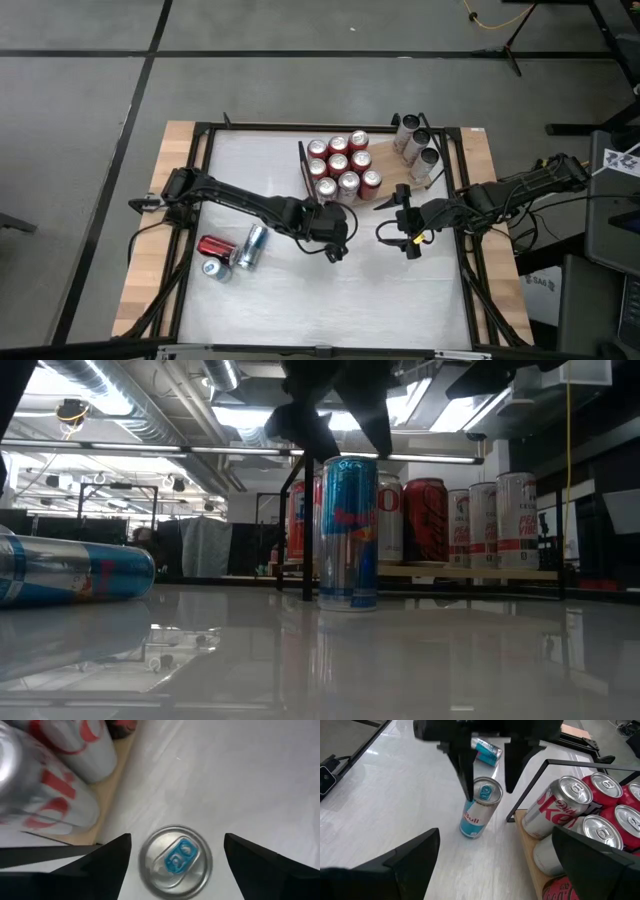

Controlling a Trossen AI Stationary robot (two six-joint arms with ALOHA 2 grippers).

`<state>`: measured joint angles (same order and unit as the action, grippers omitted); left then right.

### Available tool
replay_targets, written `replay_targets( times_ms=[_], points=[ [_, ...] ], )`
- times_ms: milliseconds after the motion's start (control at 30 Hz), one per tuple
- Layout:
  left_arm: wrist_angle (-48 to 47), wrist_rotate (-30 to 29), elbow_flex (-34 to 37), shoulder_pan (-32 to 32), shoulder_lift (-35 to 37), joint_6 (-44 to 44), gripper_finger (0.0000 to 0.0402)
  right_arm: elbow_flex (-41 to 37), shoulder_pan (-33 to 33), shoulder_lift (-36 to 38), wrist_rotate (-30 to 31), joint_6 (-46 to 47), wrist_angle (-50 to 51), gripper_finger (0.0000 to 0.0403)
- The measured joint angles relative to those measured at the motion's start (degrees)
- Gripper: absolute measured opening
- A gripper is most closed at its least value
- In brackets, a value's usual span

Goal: Place canned beverage on shelf
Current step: Put the right blue soda can on the shelf

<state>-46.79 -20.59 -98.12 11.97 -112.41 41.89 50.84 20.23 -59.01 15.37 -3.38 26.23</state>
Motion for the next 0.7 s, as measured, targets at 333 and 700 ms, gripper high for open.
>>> replay_targets(
  times_ms=[333,700],
  points=[
    [-1.2,-0.8,-0.3,-0.2,6.6,-2.7,0.0306,0.0,0.0,-0.4,-0.1,1.5,-2.8,0.0376],
    [-9.9,-1.8,-0.3,0.0,18.7,-8.7,0.0306,6.6,-0.8,-7.4,-5.0,1.6,-6.7,0.0376]
  ],
)
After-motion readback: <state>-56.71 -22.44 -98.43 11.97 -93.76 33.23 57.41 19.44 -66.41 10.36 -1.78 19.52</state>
